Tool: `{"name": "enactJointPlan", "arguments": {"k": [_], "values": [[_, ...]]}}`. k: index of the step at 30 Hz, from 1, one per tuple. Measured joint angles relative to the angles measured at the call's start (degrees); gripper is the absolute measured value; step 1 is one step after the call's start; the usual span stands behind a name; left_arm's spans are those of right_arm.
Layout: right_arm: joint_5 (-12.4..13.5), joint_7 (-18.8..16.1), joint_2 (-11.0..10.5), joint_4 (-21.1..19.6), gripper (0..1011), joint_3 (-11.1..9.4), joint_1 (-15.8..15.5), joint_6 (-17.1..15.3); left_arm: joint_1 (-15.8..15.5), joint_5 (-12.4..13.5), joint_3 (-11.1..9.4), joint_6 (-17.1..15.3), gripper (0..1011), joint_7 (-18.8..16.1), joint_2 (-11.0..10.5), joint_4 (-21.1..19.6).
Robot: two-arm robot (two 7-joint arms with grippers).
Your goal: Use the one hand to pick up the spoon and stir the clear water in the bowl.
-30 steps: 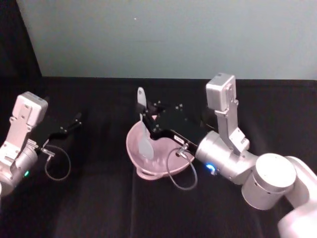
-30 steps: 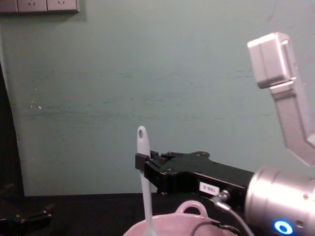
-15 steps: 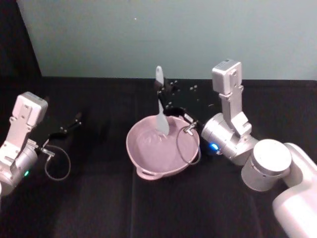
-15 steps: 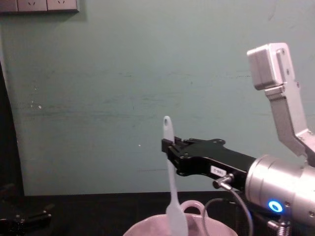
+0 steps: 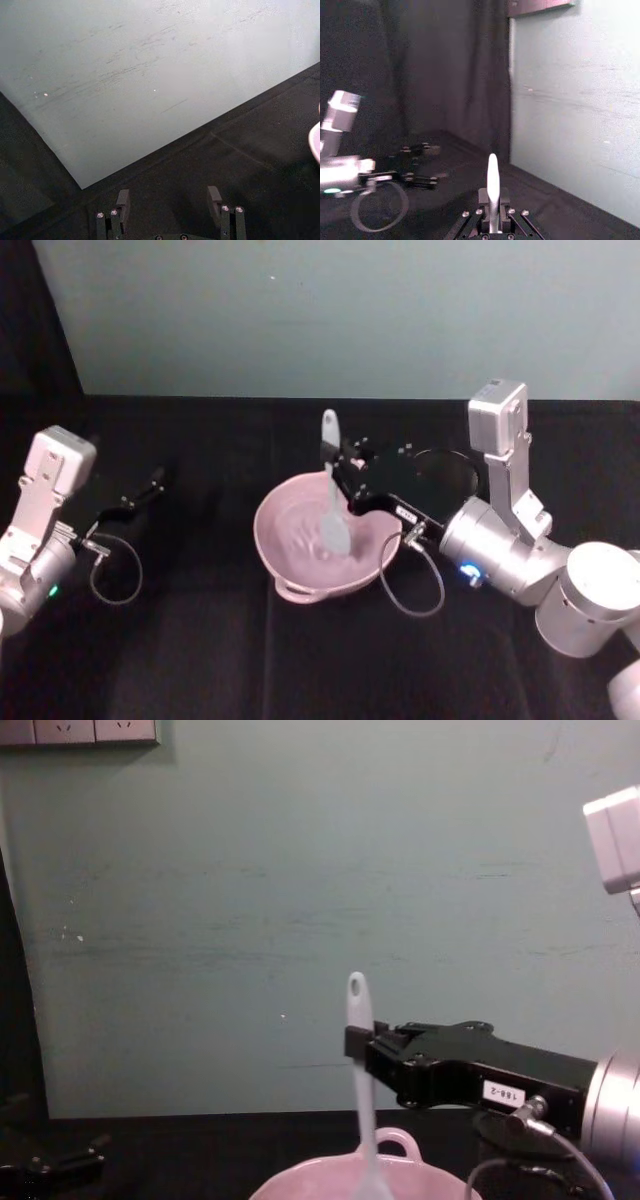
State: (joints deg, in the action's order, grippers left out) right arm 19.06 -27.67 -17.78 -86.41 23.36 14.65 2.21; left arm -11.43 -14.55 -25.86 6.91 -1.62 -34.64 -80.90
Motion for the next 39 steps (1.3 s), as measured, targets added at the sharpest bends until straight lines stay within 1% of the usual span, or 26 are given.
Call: {"name": "enactJointPlan", "arguments": {"k": [3, 5, 6, 8, 9, 13, 14, 15, 16, 19, 20, 23, 25, 26, 29, 31, 32, 33, 35, 37, 38, 39], "values": [[1.82, -1.52, -0.40, -1.56, 120, 1.26, -0.71, -1.11, 0.00, 0.00, 0.00, 0.00, 1011, 0.00, 0.00, 0.00], [2.38, -2.08, -0.25, -1.47, 119, 1.89, -0.59, -1.33, 0.00, 0.00, 0.00, 0.00, 1011, 0.00, 0.00, 0.00], [2.59, -2.41, 0.17, -0.81, 119, 2.62, -0.13, -1.33, 0.00, 0.00, 0.00, 0.00, 1011, 0.00, 0.00, 0.00], [2.65, -2.48, 0.81, 0.27, 119, 3.33, 0.57, -1.13, 0.00, 0.00, 0.00, 0.00, 1011, 0.00, 0.00, 0.00], [2.67, -2.47, 1.44, 1.53, 119, 3.85, 1.30, -0.56, 0.00, 0.00, 0.00, 0.00, 1011, 0.00, 0.00, 0.00], [2.89, -2.45, 2.74, 4.27, 119, 4.55, 2.72, 1.30, 0.00, 0.00, 0.00, 0.00, 1011, 0.00, 0.00, 0.00], [2.58, -2.21, 3.43, 5.96, 119, 4.81, 3.56, 2.76, 0.00, 0.00, 0.00, 0.00, 1011, 0.00, 0.00, 0.00], [2.30, -1.91, 3.80, 6.84, 119, 4.88, 4.00, 3.46, 0.00, 0.00, 0.00, 0.00, 1011, 0.00, 0.00, 0.00], [1.66, -1.10, 4.39, 8.36, 120, 4.90, 4.76, 4.81, 0.00, 0.00, 0.00, 0.00, 1011, 0.00, 0.00, 0.00], [0.28, 0.38, 5.20, 10.63, 119, 4.65, 5.84, 6.88, 0.00, 0.00, 0.00, 0.00, 1011, 0.00, 0.00, 0.00], [-0.75, 1.46, 5.58, 11.74, 119, 4.33, 6.44, 8.06, 0.00, 0.00, 0.00, 0.00, 1011, 0.00, 0.00, 0.00], [-2.72, 3.24, 5.90, 13.24, 119, 3.54, 7.14, 9.97, 0.00, 0.00, 0.00, 0.00, 1011, 0.00, 0.00, 0.00], [-3.40, 3.78, 5.83, 13.58, 119, 3.07, 7.24, 10.44, 0.00, 0.00, 0.00, 0.00, 1011, 0.00, 0.00, 0.00], [-3.84, 3.91, 5.50, 13.66, 119, 2.65, 7.25, 10.57, 0.00, 0.00, 0.00, 0.00, 1011, 0.00, 0.00, 0.00], [-4.07, 3.77, 4.80, 13.32, 119, 2.02, 6.90, 10.51, 0.00, 0.00, 0.00, 0.00, 1011, 0.00, 0.00, 0.00], [-3.99, 3.13, 3.79, 12.11, 119, 1.45, 6.00, 9.95, 0.00, 0.00, 0.00, 0.00, 1011, 0.00, 0.00, 0.00], [-3.56, 2.52, 3.02, 10.87, 119, 1.00, 5.22, 9.28, 0.00, 0.00, 0.00, 0.00, 1011, 0.00, 0.00, 0.00], [-3.56, 2.52, 3.02, 10.87, 119, 1.00, 5.22, 9.28, 0.00, 0.00, 0.00, 0.00, 1011, 0.00, 0.00, 0.00], [-2.48, 1.36, 1.91, 8.58, 119, 0.54, 3.89, 7.95, 0.00, 0.00, 0.00, 0.00, 1011, 0.00, 0.00, 0.00], [-0.84, -0.14, 0.75, 5.54, 119, 0.37, 2.15, 6.41, 0.00, 0.00, 0.00, 0.00, 1011, 0.00, 0.00, 0.00], [-0.84, -0.14, 0.75, 5.54, 119, 0.37, 2.15, 6.41, 0.00, 0.00, 0.00, 0.00, 1011, 0.00, 0.00, 0.00], [0.20, -0.93, 0.21, 3.81, 120, 0.47, 1.20, 5.46, 0.00, 0.00, 0.00, 0.00, 1011, 0.00, 0.00, 0.00]]}}
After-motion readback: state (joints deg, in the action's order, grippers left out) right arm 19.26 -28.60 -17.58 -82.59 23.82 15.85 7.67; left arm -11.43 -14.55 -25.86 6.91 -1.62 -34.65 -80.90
